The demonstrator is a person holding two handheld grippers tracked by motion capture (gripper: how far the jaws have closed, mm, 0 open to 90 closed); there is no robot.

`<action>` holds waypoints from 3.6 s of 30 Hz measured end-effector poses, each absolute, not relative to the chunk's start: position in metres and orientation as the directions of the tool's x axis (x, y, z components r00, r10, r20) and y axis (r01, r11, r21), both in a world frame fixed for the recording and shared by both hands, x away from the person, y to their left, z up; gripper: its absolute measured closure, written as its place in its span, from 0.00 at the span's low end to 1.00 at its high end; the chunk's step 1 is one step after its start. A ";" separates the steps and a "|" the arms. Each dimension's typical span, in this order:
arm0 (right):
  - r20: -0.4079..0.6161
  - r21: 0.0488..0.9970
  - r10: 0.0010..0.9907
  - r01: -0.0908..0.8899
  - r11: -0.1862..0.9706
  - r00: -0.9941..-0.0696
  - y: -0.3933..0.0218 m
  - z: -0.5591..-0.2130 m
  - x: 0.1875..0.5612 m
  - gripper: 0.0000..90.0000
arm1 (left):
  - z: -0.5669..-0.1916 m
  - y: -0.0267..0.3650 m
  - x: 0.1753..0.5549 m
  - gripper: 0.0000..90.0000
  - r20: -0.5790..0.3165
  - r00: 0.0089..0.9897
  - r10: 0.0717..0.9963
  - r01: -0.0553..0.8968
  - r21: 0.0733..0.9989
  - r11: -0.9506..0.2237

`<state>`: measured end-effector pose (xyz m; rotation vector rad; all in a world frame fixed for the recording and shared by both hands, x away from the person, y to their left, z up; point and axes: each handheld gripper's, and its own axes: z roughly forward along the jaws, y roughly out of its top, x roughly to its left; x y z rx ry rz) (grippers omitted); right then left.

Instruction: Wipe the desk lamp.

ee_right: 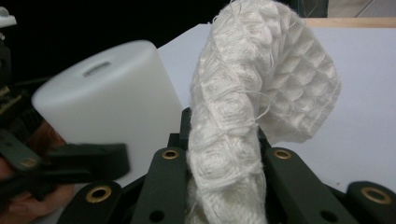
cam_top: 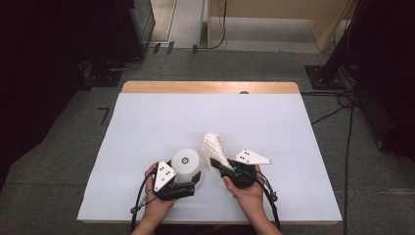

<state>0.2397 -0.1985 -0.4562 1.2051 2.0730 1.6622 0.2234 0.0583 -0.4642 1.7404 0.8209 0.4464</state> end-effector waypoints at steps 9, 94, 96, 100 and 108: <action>0.349 0.882 0.659 0.471 0.009 -0.666 -0.189 -0.456 0.236 0.86 | -0.462 0.063 0.226 0.10 -0.048 0.732 0.680 0.255 0.944 -0.207; 0.412 0.859 0.631 0.511 -0.028 -0.657 -0.187 -0.453 0.237 0.86 | -0.469 0.053 0.228 0.10 0.028 0.659 0.752 0.259 0.930 -0.261; 0.412 0.861 0.626 0.508 -0.028 -0.663 -0.188 -0.451 0.237 0.86 | -0.470 0.051 0.228 0.10 0.048 0.671 0.740 0.243 0.929 -0.280; 0.415 0.852 0.648 0.522 -0.031 -0.639 -0.191 -0.461 0.242 0.86 | -0.470 0.053 0.231 0.10 0.035 0.661 0.749 0.255 0.929 -0.269; 0.450 0.815 0.655 0.578 -0.024 -0.607 -0.192 -0.471 0.247 0.86 | -0.469 0.053 0.229 0.10 0.049 0.675 0.736 0.232 0.933 -0.274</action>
